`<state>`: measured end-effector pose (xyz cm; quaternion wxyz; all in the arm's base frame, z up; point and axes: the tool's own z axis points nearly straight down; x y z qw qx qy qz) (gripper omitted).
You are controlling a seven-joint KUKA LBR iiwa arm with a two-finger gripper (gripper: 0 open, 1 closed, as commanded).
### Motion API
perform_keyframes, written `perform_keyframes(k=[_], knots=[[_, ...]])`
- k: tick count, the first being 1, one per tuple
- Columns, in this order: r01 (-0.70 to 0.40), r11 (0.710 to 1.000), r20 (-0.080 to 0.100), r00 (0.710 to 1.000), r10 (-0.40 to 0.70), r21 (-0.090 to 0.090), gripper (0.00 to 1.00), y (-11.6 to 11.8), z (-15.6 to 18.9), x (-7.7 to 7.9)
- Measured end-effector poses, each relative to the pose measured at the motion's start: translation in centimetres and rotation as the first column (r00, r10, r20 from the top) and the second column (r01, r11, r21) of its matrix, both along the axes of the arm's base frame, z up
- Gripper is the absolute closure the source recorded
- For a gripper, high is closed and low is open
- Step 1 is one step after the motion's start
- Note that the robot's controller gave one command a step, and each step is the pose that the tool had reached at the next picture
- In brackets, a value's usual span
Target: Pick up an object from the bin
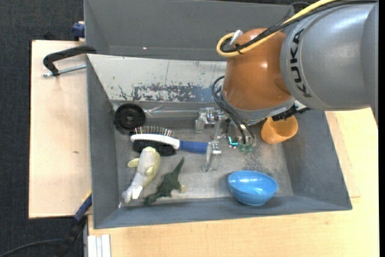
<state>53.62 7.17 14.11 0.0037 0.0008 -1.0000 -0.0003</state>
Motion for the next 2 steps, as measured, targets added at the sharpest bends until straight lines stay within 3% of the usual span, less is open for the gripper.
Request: perform_keyframes(k=[1, 2], knots=[[-0.026, 1.0, 0.009, 1.0, 0.025, 0.003, 0.0, 4.56, -7.46, 3.78], [-0.021, 1.0, 0.01, 1.0, 0.021, 0.001, 1.0, 4.27, -7.05, 3.82]])
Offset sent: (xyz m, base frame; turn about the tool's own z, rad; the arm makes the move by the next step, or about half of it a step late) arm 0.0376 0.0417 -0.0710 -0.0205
